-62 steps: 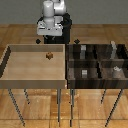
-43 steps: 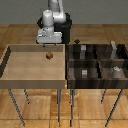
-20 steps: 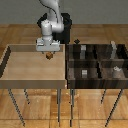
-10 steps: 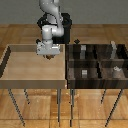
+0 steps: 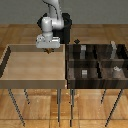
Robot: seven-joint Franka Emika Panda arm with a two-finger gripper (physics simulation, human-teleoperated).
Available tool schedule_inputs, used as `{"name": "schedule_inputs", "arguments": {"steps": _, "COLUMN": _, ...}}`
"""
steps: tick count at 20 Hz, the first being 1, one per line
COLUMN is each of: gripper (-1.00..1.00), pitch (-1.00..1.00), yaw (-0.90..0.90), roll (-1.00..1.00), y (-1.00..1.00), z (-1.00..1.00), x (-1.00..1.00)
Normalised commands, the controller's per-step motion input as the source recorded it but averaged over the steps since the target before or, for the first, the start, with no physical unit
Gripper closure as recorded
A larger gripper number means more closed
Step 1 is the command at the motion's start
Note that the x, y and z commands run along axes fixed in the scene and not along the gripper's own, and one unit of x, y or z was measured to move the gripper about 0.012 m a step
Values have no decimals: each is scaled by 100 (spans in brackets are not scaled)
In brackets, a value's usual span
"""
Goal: Place the loaf of bread into the appropriate compartment.
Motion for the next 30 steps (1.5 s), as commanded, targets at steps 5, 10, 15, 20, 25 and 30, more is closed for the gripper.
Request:
{"name": "schedule_inputs", "arguments": {"steps": 5, "gripper": 100, "pitch": 0, "yaw": 0, "roll": 0, "y": 0, "z": 100, "x": 0}}
{"name": "schedule_inputs", "arguments": {"steps": 10, "gripper": 100, "pitch": 0, "yaw": 0, "roll": 0, "y": 7, "z": 60, "x": 0}}
{"name": "schedule_inputs", "arguments": {"steps": 15, "gripper": 100, "pitch": 0, "yaw": 0, "roll": 0, "y": 100, "z": 0, "x": 0}}
{"name": "schedule_inputs", "arguments": {"steps": 20, "gripper": 100, "pitch": 0, "yaw": 0, "roll": 0, "y": 100, "z": 0, "x": 0}}
{"name": "schedule_inputs", "arguments": {"steps": 25, "gripper": 100, "pitch": 0, "yaw": 0, "roll": 0, "y": 100, "z": 0, "x": 0}}
{"name": "schedule_inputs", "arguments": {"steps": 30, "gripper": 100, "pitch": 0, "yaw": 0, "roll": 0, "y": 80, "z": 0, "x": 5}}
